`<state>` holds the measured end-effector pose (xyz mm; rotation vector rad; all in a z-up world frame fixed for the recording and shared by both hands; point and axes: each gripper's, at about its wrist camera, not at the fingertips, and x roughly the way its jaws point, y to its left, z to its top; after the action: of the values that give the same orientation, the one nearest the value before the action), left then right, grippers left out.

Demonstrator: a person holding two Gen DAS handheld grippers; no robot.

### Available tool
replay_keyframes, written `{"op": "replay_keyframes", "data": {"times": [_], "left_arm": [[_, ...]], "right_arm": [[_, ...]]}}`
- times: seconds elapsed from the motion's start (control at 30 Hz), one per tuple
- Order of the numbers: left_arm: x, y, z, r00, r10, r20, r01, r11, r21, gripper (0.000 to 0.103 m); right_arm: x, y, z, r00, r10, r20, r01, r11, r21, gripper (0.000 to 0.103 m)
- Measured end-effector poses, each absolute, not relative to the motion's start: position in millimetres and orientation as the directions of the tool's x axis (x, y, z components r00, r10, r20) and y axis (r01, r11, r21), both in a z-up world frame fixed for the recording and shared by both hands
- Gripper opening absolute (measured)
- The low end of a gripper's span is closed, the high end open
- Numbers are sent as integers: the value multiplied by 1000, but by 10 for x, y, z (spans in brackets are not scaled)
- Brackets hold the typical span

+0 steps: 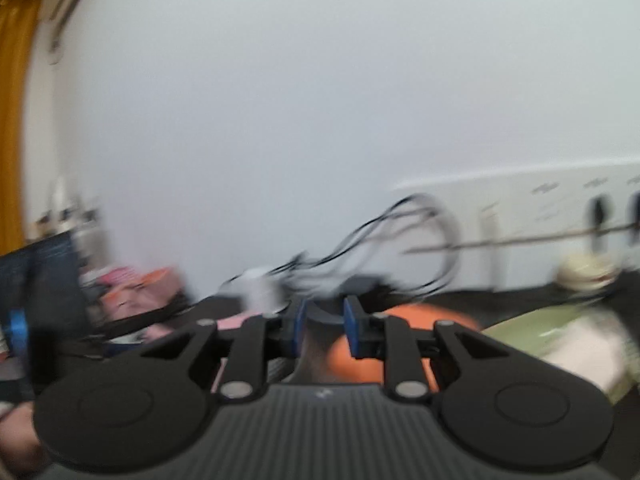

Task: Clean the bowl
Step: 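Keep wiping the plate's underside with the towel in the right tool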

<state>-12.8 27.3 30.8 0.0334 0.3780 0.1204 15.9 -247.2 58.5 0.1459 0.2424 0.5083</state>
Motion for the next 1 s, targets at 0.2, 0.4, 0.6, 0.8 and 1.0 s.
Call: {"op": "replay_keyframes", "data": {"times": [0.2, 0.4, 0.6, 0.8, 1.0], "left_arm": [[-190, 176, 296, 936, 61, -347, -47, 998, 47, 103], [-194, 115, 244, 936, 113, -334, -88, 992, 90, 103], [-155, 310, 260, 928, 157, -339, -160, 987, 18, 103], [-143, 286, 228, 927, 130, -351, -128, 991, 30, 103], [-155, 153, 184, 930, 78, -359, -55, 996, 73, 103]], "right_arm": [[229, -2285, 429, 795, 496, -350, -488, 865, 118, 58], [8, -1976, 366, 767, 568, -298, -572, 816, 85, 97], [-50, -1729, 246, 683, 610, -401, -664, 748, 6, 98], [16, -1618, 114, 698, 550, -458, -630, 776, -28, 96], [154, -1830, 147, 704, 559, -437, -577, 810, 106, 45]]}}
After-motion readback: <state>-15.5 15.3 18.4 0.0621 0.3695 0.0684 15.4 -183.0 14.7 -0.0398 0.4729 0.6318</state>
